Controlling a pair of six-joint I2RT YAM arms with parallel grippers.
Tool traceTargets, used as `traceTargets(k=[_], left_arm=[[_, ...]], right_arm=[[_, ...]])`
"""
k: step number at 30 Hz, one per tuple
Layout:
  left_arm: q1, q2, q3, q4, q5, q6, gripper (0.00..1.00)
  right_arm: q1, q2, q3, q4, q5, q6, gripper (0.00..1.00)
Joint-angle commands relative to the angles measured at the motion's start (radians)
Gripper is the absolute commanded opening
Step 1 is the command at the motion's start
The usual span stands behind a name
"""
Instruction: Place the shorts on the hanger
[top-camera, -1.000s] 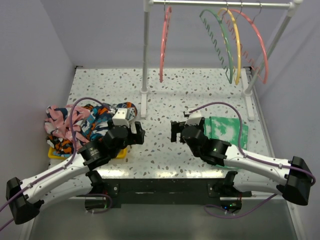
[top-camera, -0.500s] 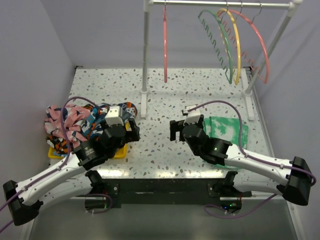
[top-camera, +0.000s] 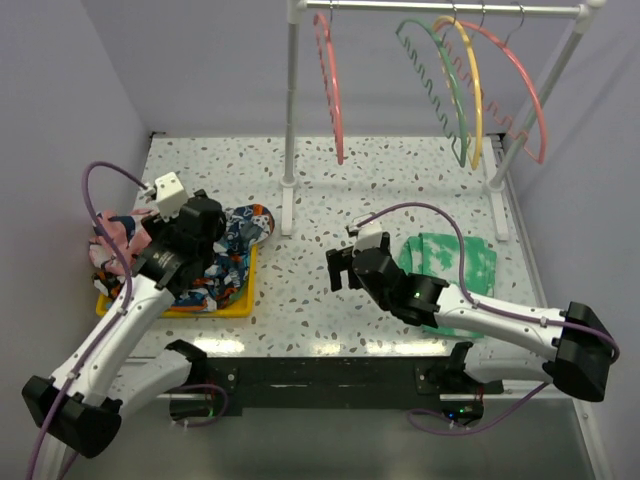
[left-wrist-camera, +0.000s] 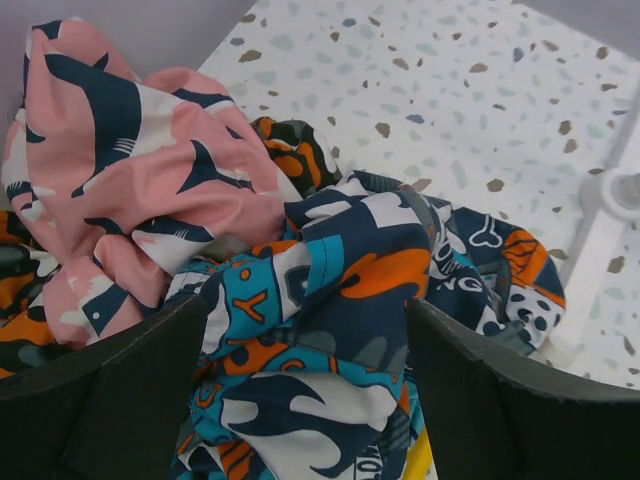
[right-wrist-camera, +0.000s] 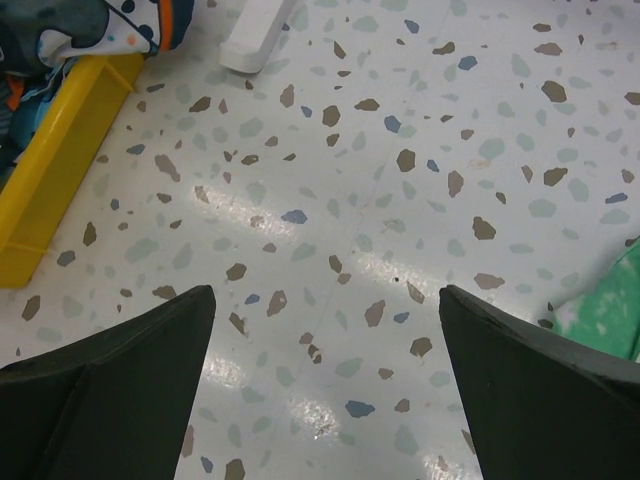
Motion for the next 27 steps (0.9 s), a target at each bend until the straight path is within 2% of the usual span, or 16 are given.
traceTargets(k=[1,3,6,7,9,10,11,12,13,19,27], left_arm=[[0.076,0.103,0.017,0.085,0.057,0.102,0.83],[0.093,0.135,0.002,0.093,0.057,0.087,0.82],[0.104,0.159,-0.024,0.128,0.091,0.088,0.73],[0.104,0.156,-0.031,0.155,0.103,0.099,0.62],[0.11,0.149,-0.037,0.169,0.122,0.11,0.49],[0.111,0.146,-0.034,0.174,0.135,0.119,0.3],[0.111,0.14,-0.032,0.176,0.16,0.127,0.21],[0.111,0.134,-0.023,0.179,0.174,0.146,0.04],[0.111,0.114,-0.015,0.173,0.2,0.154,0.0],[0.111,-0.022,0.139,0.144,0.382,0.269,0.0],[0.111,-0.019,0.446,0.055,0.41,0.318,0.0]], right_arm=[[0.002,0.001,0.015,0.036,-0.023,-0.011,0.98],[0.0,-0.001,0.013,0.036,-0.024,-0.009,0.98],[0.0,-0.001,0.01,0.031,-0.028,-0.009,0.98],[0.0,-0.002,0.01,0.031,-0.029,-0.008,0.98],[0.002,-0.005,0.01,0.026,-0.029,-0.008,0.98],[0.002,-0.005,0.012,0.025,-0.032,-0.008,0.98],[0.0,-0.007,0.013,0.022,-0.034,-0.008,0.98],[0.002,-0.008,0.021,0.02,-0.037,-0.006,0.97],[0.002,-0.01,0.023,0.017,-0.043,-0.006,0.97],[0.002,-0.025,0.059,0.02,-0.092,-0.021,0.95],[0.002,-0.018,0.119,0.082,-0.205,-0.009,0.93]])
